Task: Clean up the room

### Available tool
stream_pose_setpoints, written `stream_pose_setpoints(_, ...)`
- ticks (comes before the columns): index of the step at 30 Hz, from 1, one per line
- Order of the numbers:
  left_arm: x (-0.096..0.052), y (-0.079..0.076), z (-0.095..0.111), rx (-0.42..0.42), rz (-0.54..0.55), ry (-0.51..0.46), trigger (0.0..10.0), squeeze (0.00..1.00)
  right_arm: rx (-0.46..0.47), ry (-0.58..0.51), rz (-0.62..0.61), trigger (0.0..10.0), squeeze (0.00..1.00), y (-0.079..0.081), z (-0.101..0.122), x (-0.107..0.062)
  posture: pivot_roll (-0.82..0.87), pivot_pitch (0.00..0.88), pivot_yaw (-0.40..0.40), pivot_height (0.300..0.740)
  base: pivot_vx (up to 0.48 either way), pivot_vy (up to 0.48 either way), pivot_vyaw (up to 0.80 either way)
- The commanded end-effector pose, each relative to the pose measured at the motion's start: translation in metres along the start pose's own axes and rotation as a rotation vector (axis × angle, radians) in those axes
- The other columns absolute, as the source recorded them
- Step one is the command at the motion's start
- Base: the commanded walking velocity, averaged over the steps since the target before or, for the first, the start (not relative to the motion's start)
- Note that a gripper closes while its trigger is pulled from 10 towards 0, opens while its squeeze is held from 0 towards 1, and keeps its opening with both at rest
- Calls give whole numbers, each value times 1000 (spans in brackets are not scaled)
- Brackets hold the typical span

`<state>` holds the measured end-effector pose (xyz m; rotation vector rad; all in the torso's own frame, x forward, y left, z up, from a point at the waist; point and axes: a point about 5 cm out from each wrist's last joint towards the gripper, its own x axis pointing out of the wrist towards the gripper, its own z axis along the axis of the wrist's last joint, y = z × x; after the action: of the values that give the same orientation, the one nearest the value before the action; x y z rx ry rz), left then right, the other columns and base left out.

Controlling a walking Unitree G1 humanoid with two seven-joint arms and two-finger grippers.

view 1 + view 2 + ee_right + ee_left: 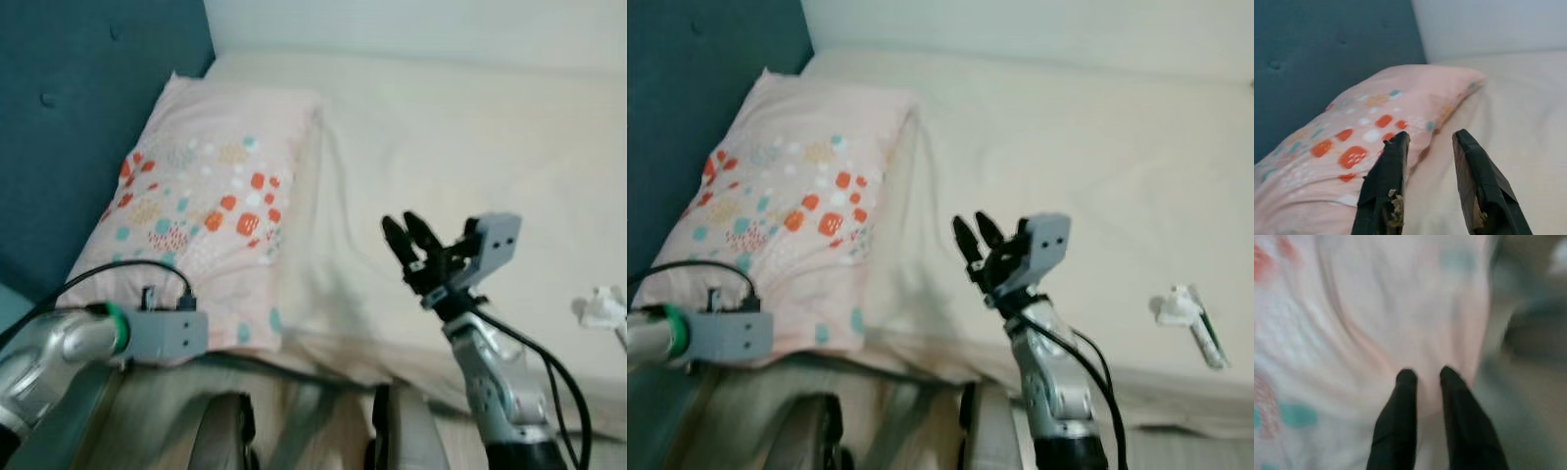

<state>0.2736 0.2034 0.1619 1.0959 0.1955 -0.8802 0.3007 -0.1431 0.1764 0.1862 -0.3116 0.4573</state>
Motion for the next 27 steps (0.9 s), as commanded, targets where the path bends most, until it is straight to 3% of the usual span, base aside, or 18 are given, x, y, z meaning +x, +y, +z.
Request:
stream_pose_setpoints(1, -5, 2, 22, -123, -11, -159, 10000, 98, 5, 27, 6, 10000, 0, 0, -5, -2, 85, 156, 42, 610, 0, 0, 0)
stream_pose_setpoints(2, -5, 2, 22, -123, -11, -159, 10000, 98, 5, 27, 6, 10000, 0, 0, -5, -2, 85, 156, 42, 610, 0, 0, 0)
stream_pose_setpoints(3, -2, 7, 36, -206, 26, -274, 10000, 90, 4, 26, 12, 10000, 0, 1, -5, 0, 76, 149, 46, 610, 0, 0, 0)
stream_pose_setpoints(4, 8, 20, 46, -297, 133, -358, 10000, 106, 0, 18, 12, 10000, 0, 1, -3, 2, 76, 149, 46, 610, 0, 0, 0)
stream_pose_setpoints(7, 13, 28, 54, -365, 196, -403, 10000, 106, -2, 11, 13, 10000, 0, 1, -2, 3, 76, 149, 46, 610, 0, 0, 0)
stream_pose_setpoints(8, 20, 41, 59, -479, 302, -435, 10000, 106, -5, 7, 7, 10000, 0, 0, -1, 3, 54, 132, 50, 610, 0, 0, 0)
stream_pose_setpoints(10, 31, 62, 67, -796, 502, -523, 10000, 8, -8, -4, -35, 10000, 0, -2, 0, 2, 38, 123, 54, 610, 0, 0, 0)
stream_pose_setpoints(11, 31, 62, 67, -796, 502, -523, 10000, 8, -8, -4, -35, 10000, 0, -2, 0, 2, 38, 123, 54, 610, 0, 0, 0)
stream_pose_setpoints(12, 40, 66, 70, -949, 550, -549, 10000, 0, 3, -26, -80, 10000, 0, -4, 3, 1, 35, 118, 54, 610, 0, 0, 0)
stream_pose_setpoints(18, 44, 64, 80, -964, 649, -583, 10000, 0, -42, -107, -184, 10000, 0, -14, 14, 0, 12, 86, 55, 610, 0, 0, 0)
stream_pose_setpoints(23, 49, 71, 67, -1100, 796, -504, 10000, 0, -77, -91, -289, 10000, 0, -30, 10, -4, 16, 66, 38, 629, 0, 0, 0)
stream_pose_setpoints(27, 53, 66, 65, -1057, 791, -452, 10000, 0, -82, -81, -296, 10000, 0, -32, 8, -6, 16, 56, 36, 639, 0, 0, 0)
